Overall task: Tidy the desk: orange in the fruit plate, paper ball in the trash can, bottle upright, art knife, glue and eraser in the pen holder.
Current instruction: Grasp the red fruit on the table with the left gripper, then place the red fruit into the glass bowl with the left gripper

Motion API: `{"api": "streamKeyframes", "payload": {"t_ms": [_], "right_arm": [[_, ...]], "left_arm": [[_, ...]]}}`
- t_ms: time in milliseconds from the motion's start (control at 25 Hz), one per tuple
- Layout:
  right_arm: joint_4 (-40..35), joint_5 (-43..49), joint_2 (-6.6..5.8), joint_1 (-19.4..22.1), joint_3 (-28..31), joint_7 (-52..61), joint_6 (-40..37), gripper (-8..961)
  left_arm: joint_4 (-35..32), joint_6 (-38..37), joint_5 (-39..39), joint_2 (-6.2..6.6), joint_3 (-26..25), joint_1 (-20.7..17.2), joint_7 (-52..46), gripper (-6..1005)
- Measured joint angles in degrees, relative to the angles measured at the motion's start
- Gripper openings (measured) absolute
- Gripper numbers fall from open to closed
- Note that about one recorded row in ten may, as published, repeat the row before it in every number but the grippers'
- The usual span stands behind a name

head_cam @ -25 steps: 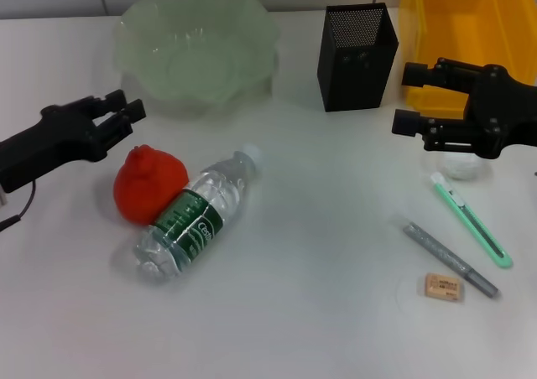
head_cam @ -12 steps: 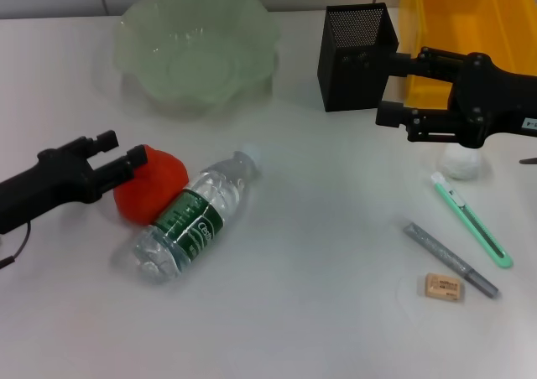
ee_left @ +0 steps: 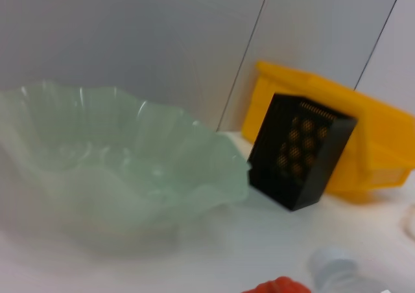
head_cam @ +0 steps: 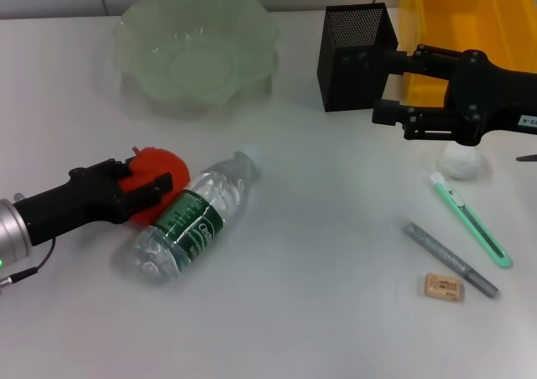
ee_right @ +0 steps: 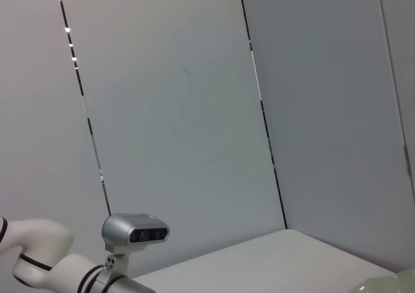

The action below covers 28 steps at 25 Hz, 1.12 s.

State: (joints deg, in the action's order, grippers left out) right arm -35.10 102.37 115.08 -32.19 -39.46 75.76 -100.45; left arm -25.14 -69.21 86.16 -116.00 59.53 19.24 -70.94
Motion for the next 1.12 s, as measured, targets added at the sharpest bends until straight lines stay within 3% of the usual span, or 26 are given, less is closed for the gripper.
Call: {"api": "streamKeyframes", "payload": {"t_ms": [440,680,840,1040,1120], "right_arm": [[-0.03,0.03,0.04,0.45,0.32,0.0,0.0,817],[-0.08,0.03,-0.15,0.47,0.47,0.0,-0.01,817],[-0.03,0.03,-0.28,0.49,0.46,-0.02,-0.01,818],[-0.17,0.01,-0.28,0.55,0.44,-0.05,0.16,818],[-0.26,-0.25,-0.27,0.55,0.45,-0.06,0.22,818]], "left_arm": [[-0.38,5.66,1.32,-1.46,0.28,1.12,0.41,654],[-0.73,6.26,1.35,-1.39,1.99,1.55,0.44,481],[-1.86,5.8,1.31,-1.42,1.59,1.26,0.32,432],[-4.37,2.82,1.27,-1.88,-1.34,1.18,-0.02,397],[-5.56,0.14,1.15,-2.2,-4.78,2.11,0.01,386]]}}
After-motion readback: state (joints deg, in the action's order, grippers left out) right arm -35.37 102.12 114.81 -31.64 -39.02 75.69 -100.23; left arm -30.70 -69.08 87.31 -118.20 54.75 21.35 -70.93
